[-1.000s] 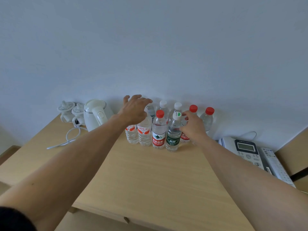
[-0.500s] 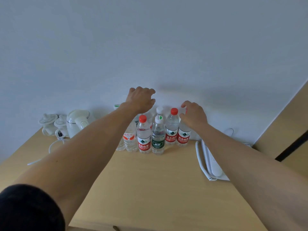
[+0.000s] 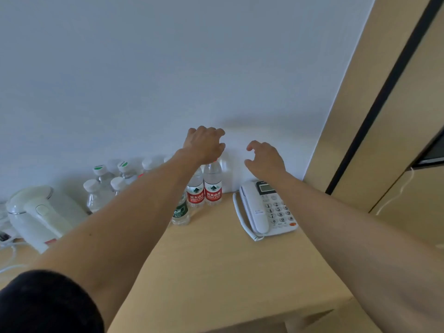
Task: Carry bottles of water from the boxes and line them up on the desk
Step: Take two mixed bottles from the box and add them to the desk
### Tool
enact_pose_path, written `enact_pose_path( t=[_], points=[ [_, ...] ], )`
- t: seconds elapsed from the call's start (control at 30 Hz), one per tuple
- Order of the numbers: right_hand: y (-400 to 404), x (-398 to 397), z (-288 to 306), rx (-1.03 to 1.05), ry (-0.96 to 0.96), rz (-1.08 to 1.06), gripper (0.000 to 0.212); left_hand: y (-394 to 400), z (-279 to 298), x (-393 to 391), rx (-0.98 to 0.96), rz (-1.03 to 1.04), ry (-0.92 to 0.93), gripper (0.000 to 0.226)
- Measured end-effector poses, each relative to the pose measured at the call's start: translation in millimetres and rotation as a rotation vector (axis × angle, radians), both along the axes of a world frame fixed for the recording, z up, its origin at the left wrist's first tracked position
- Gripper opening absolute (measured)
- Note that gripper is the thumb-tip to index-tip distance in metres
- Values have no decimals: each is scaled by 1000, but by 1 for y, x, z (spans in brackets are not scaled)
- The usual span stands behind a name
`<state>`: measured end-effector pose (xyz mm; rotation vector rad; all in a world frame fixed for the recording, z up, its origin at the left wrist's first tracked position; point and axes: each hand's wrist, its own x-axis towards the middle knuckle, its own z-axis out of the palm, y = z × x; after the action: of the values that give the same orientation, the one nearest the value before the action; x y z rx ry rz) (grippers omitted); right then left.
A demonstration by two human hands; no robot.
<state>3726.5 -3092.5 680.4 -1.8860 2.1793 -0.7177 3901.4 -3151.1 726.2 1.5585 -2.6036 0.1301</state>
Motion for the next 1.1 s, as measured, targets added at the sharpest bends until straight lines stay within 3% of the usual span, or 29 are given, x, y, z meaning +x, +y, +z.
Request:
enact_pose_path(
  t=[0.4,0.5,0.77,1.1],
  points=[
    [138,-70,-25,160,22,-423,29,59,-45,-103,92,-379,-15,46],
    [191,-77,-37,220,29,-550,29,99,-63,-127,131,-513,-30,43],
    [355,-89,-72,428,40,-849,53,236,-98,-194,244,-869,-112,42],
    [555,-108,-90,593,-1,-1167,55,399,-116,-270,271,-1174,-237,54]
  ],
)
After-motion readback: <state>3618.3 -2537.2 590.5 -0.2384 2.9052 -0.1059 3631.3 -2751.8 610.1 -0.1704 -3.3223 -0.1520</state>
